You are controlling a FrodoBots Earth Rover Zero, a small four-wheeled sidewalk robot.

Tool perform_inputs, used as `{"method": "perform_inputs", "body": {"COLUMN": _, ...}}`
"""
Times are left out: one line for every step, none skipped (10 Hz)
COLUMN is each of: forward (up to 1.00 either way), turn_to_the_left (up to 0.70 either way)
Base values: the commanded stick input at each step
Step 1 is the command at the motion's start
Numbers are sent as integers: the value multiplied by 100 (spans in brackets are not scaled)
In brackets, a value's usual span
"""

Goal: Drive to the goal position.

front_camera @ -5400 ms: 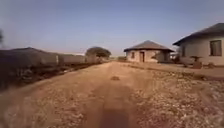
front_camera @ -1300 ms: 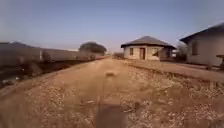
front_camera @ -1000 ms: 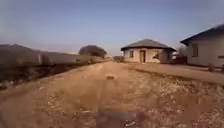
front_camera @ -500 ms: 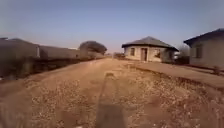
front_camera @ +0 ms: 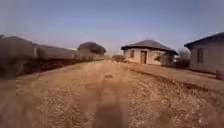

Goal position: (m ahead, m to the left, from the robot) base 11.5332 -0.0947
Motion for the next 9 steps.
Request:
{"method": "perform_inputs", "body": {"forward": 70, "turn_to_the_left": 0}}
{"method": "perform_inputs", "body": {"forward": 70, "turn_to_the_left": 0}}
{"method": "perform_inputs", "body": {"forward": 70, "turn_to_the_left": 0}}
{"method": "perform_inputs", "body": {"forward": 70, "turn_to_the_left": 0}}
{"method": "perform_inputs", "body": {"forward": 70, "turn_to_the_left": 0}}
{"method": "perform_inputs", "body": {"forward": 70, "turn_to_the_left": 0}}
{"method": "perform_inputs", "body": {"forward": 70, "turn_to_the_left": 0}}
{"method": "perform_inputs", "body": {"forward": 70, "turn_to_the_left": 0}}
{"method": "perform_inputs", "body": {"forward": 70, "turn_to_the_left": 0}}
